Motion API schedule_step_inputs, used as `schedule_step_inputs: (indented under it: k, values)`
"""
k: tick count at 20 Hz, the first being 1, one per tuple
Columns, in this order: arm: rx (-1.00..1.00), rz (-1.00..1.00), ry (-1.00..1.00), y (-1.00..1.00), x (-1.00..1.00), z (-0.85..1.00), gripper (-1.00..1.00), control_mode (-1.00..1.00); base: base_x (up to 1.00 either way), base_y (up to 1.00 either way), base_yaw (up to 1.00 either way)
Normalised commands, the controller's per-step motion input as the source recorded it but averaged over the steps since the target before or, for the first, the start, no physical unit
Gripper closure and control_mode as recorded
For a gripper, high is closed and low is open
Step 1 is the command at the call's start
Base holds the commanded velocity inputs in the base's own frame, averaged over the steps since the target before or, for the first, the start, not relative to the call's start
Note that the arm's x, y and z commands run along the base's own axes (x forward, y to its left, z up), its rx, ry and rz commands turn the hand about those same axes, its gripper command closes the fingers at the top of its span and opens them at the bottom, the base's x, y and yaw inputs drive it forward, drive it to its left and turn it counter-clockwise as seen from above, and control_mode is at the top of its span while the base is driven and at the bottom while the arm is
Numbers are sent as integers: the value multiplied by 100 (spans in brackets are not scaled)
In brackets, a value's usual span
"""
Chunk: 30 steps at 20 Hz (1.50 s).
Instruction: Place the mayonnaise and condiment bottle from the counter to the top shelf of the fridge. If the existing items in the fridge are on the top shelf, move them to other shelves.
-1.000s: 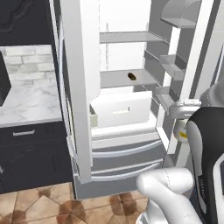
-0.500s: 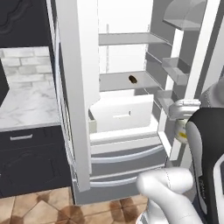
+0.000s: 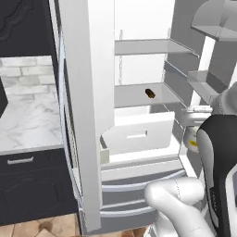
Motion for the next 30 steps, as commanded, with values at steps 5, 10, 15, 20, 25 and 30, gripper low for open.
schedule_step_inputs:
  k: [5, 10, 15, 20, 25, 30]
  values:
    - [0, 0, 0, 0, 0, 0, 100, 100, 80, 0, 2]
    - [0, 0, 0, 0, 0, 0, 100, 100, 80, 0, 1]
    - [1, 0, -4, 0, 5, 17, 100, -100, 49, 0, 0]
    - [7, 6, -35, 0, 8, 99, 100, -100, 0, 0, 0]
    - [7, 9, -22, 0, 50, 69, 100, -100, 0, 0, 0]
    - [3, 1, -1, 0, 100, 38, 100, -100, 0, 0, 0]
